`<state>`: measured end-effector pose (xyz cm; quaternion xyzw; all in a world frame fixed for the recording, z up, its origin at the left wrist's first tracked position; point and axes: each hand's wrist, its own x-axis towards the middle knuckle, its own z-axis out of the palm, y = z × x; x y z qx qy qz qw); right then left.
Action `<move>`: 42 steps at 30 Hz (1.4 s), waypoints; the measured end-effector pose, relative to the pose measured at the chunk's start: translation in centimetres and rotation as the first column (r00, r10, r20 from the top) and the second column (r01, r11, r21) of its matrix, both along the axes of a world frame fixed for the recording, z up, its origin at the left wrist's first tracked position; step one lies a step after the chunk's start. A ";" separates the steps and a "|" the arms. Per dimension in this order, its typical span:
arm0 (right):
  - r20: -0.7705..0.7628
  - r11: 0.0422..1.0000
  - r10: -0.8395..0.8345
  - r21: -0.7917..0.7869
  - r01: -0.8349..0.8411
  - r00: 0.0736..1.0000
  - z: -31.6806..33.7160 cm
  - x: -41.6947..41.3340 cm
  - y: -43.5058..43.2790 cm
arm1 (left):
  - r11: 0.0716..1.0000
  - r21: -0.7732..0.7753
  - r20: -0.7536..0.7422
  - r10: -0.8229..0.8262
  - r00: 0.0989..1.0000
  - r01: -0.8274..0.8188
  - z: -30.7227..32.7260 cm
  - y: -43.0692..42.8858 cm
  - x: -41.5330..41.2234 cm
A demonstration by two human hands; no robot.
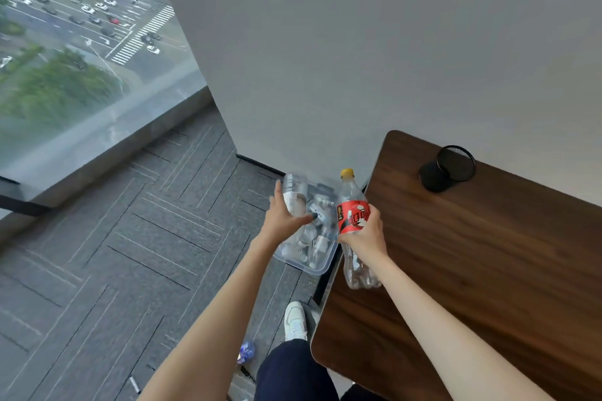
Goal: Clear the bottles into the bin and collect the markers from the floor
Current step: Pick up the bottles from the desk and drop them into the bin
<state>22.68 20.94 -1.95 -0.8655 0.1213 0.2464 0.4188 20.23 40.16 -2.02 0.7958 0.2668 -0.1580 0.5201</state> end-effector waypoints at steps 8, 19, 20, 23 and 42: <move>-0.050 0.995 -0.061 -0.079 0.057 0.997 -1.1 0.1 1.2 | 0.998 0.015 -0.141 -0.056 0.988 0.058 -2.6 2.6 -2.6; -0.127 0.996 -0.073 -0.060 0.066 0.989 -1.7 2.2 4.5 | 0.999 0.047 -0.112 -0.020 0.994 0.025 -3.0 4.6 -3.0; -0.120 0.996 -0.076 -0.046 0.071 0.990 -1.6 2.7 4.8 | 0.998 0.053 -0.104 -0.023 0.994 0.028 -3.0 4.7 -2.9; -0.074 0.997 -0.047 -0.061 0.042 0.996 -1.1 4.4 5.9 | 0.997 0.072 -0.083 -0.030 0.996 0.036 -2.8 4.9 -2.6; 0.006 0.993 -0.113 -0.019 0.113 0.994 -1.6 0.2 -0.2 | 0.989 0.002 0.005 -0.147 0.989 0.147 -0.8 -0.7 -0.2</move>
